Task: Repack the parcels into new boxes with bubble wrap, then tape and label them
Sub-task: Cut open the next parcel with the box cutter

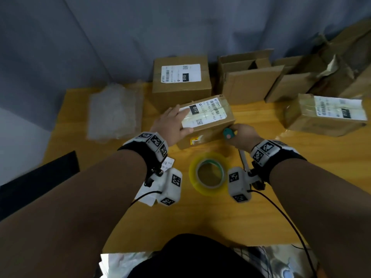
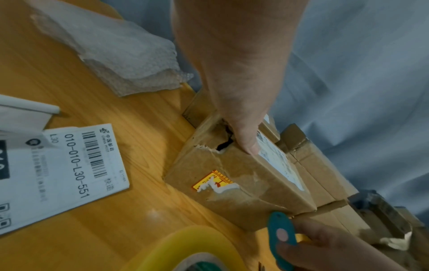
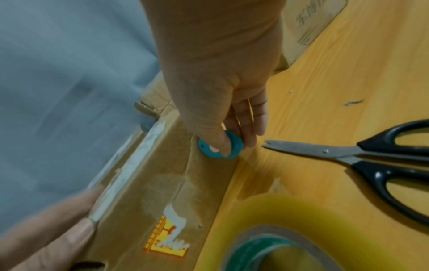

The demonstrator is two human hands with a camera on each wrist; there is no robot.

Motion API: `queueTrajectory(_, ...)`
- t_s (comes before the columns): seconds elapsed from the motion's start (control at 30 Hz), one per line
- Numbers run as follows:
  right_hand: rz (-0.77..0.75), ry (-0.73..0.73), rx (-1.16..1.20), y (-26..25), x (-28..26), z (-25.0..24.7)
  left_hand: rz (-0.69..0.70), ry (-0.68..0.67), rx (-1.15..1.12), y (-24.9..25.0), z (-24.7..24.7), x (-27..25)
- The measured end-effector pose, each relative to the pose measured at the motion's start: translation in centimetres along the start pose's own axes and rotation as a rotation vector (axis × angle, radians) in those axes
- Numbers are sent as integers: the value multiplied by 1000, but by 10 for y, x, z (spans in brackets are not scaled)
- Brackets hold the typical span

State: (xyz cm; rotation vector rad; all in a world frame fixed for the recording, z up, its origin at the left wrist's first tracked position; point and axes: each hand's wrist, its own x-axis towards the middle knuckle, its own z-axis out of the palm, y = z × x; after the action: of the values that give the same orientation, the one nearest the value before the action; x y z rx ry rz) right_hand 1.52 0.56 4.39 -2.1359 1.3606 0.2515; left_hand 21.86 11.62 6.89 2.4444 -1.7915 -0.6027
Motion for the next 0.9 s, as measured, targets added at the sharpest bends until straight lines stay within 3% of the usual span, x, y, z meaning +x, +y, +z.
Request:
queueTrajectory(0.23,36,121,62,12,-2,-27,-4,-78,189,-23,-12,7)
queueTrajectory(0.4,-77,149,621,0,-1,-40,2,-57,183,-13,-26,13)
queueTrajectory(0.6,-94,301,645,-15,6,-50,13,-93,212,16,-22,23)
queueTrajectory(0.9,-8,114,823,-22,14,-55,-3,-168,158,47,-15,53)
